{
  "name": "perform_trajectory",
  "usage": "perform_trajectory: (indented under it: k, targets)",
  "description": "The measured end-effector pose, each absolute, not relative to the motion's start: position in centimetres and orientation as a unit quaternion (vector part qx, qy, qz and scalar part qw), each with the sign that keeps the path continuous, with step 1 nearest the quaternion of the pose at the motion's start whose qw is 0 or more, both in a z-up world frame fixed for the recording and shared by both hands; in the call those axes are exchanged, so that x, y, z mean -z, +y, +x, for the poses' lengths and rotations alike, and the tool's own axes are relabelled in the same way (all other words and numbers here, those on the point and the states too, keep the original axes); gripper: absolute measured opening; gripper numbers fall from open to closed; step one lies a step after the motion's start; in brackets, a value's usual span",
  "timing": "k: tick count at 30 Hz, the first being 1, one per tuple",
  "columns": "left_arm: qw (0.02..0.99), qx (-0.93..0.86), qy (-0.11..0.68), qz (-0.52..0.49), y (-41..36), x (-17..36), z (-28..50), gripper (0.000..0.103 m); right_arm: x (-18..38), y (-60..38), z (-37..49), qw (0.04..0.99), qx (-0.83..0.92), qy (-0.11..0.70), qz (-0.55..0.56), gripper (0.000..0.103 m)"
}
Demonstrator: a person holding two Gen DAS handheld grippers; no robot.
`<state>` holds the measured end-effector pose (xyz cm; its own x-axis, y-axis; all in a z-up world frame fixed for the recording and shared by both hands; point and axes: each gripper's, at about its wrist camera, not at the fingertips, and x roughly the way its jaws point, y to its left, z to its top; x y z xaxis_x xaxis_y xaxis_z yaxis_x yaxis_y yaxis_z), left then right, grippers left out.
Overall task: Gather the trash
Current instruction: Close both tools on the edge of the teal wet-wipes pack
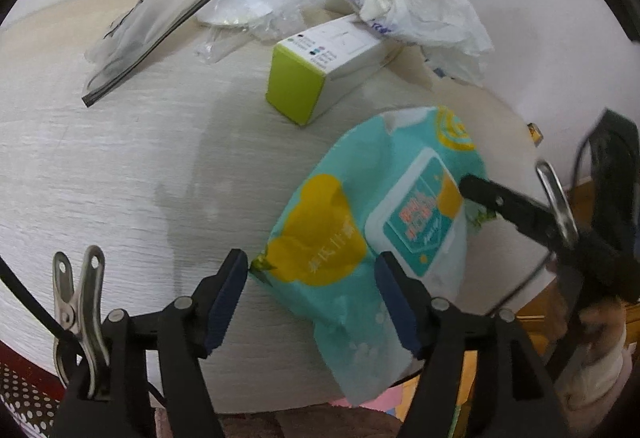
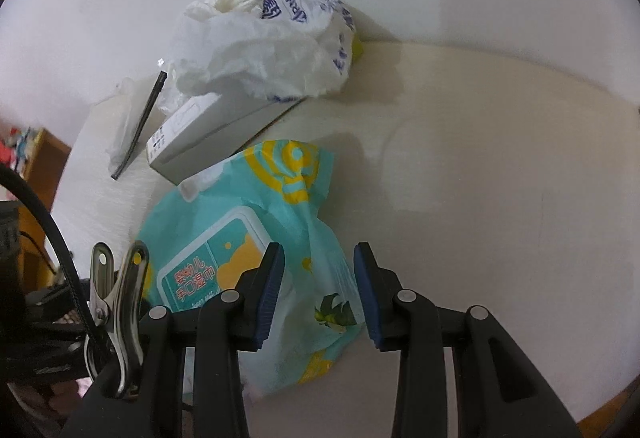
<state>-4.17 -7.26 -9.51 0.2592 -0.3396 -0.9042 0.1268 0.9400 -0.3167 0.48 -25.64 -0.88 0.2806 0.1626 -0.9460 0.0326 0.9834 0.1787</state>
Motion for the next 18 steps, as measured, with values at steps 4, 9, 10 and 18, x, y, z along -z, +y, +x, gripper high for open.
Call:
perform_trajectory:
  k: [4,9,10,18]
  targets:
    - [0.788,0.145,0.591,-0.088,-7.3,9.9,-3.8,0.073,0.7,-26.0,-1.2,0.794,-0.031,0.596,0.114,0.037]
    - [0.788,0.147,0.592,-0.085,-7.3,9.7,-2.9,0.073,0.6,-26.2,-2.9,0.792,0.002,0.595,0.135,0.037]
    - [0.786,0.149,0.594,-0.085,-7.1,9.6,-3.0,0.073,0.7,-26.2,-3.2,0.792,0.011,0.595,0.137,0.037]
    - [0.773,0.153,0.611,-0.071,-6.9,10.0,-3.7,0.074,1.0,-25.4,-3.6,0.799,0.045,0.584,0.133,0.037]
